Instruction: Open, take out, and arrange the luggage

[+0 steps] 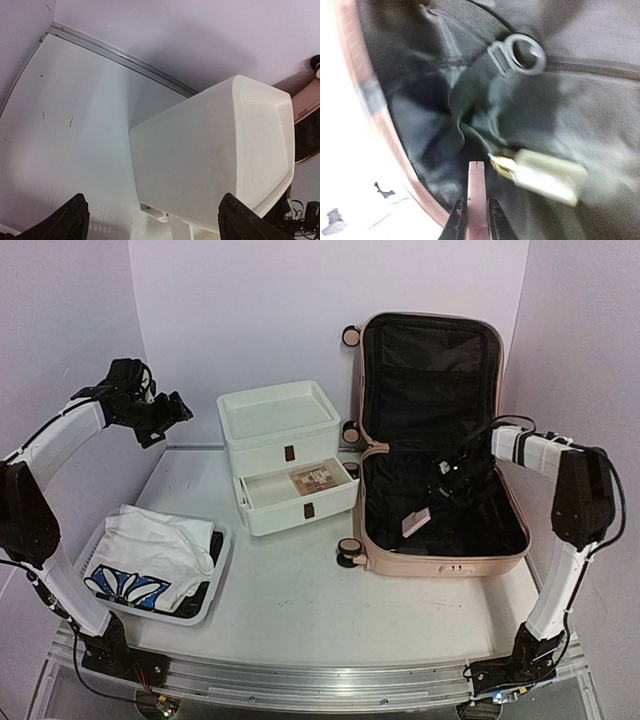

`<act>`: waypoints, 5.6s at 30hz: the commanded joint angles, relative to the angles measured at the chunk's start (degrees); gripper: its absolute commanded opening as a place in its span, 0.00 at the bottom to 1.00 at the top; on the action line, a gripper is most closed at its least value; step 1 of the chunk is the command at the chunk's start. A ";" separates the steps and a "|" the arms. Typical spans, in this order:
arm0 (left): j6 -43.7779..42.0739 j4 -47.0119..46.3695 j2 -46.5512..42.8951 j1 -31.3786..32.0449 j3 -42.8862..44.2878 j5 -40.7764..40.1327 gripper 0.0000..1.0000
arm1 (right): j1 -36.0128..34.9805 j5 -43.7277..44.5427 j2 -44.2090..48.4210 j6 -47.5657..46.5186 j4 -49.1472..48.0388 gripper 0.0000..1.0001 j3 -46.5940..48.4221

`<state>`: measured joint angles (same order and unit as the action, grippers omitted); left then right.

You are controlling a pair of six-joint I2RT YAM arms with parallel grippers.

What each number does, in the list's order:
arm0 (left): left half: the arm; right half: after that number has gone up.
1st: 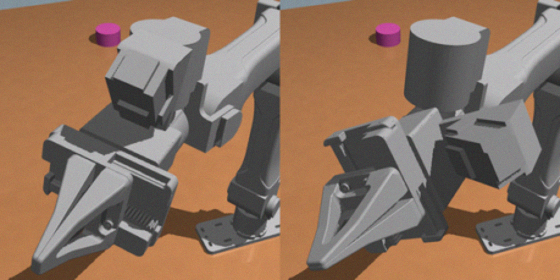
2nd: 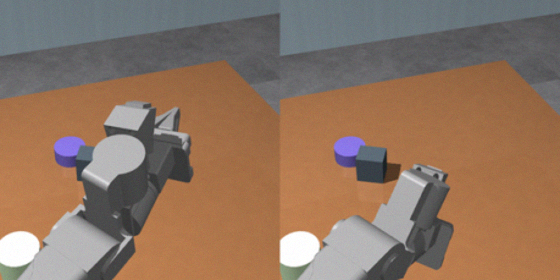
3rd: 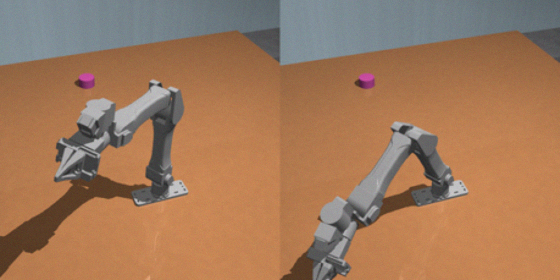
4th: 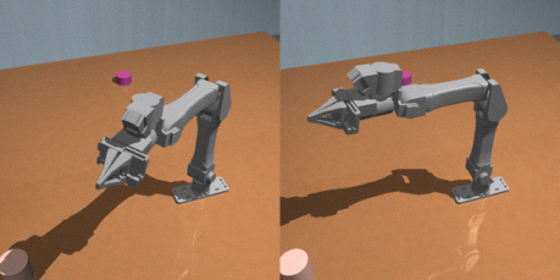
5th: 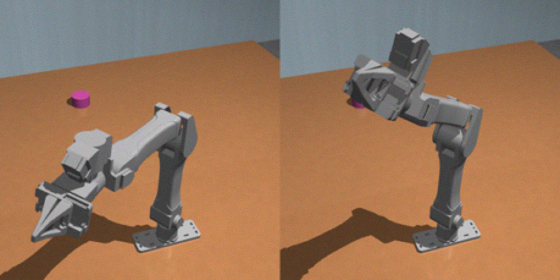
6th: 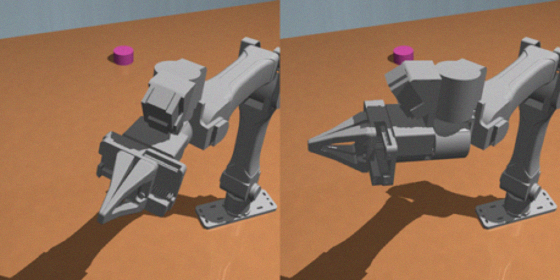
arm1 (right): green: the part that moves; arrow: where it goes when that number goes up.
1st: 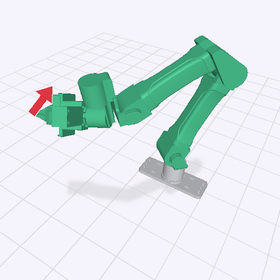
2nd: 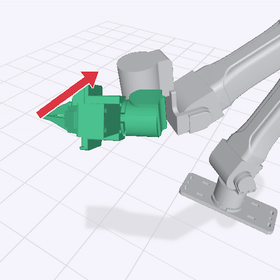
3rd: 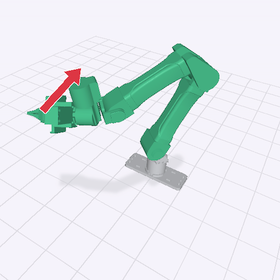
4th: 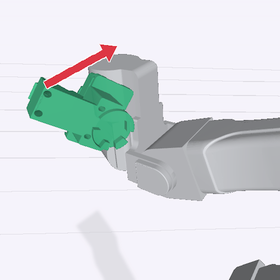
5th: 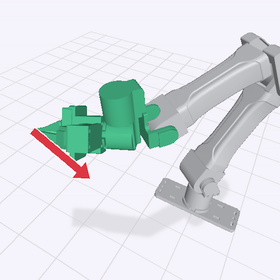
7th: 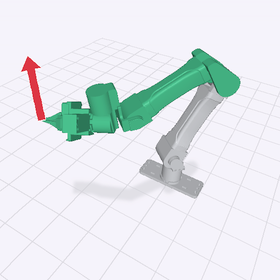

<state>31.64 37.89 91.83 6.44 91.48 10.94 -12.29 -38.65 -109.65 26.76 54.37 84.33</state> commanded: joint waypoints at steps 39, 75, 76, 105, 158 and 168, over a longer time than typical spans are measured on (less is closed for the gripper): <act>-9.85 -8.09 -20.64 6.40 -16.93 19.56 0.86 | -42.01 62.81 -18.41 63.77 -17.62 0.00 40.02; -15.70 -5.07 -19.07 4.23 -19.75 15.57 0.83 | -43.54 55.78 -17.00 17.85 -17.28 0.72 44.52; -15.65 -5.10 -18.99 4.12 -19.76 15.79 0.83 | -43.56 54.36 -15.40 12.28 -17.24 0.74 42.84; -14.28 -6.53 -20.12 2.84 -21.23 17.80 0.82 | -43.52 57.43 -9.28 -1.14 -38.21 0.73 13.07; -13.17 -2.29 21.32 13.34 24.49 -19.40 0.56 | -42.23 59.34 -10.99 -1.80 -55.65 0.77 6.90; -12.52 -0.45 20.82 13.34 22.87 -14.09 0.41 | -41.93 59.26 -20.08 -4.92 -59.04 0.76 16.05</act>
<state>19.40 36.07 114.24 19.68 112.51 -5.28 -54.52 20.75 -126.37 23.97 0.60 94.94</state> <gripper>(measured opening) 0.445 0.756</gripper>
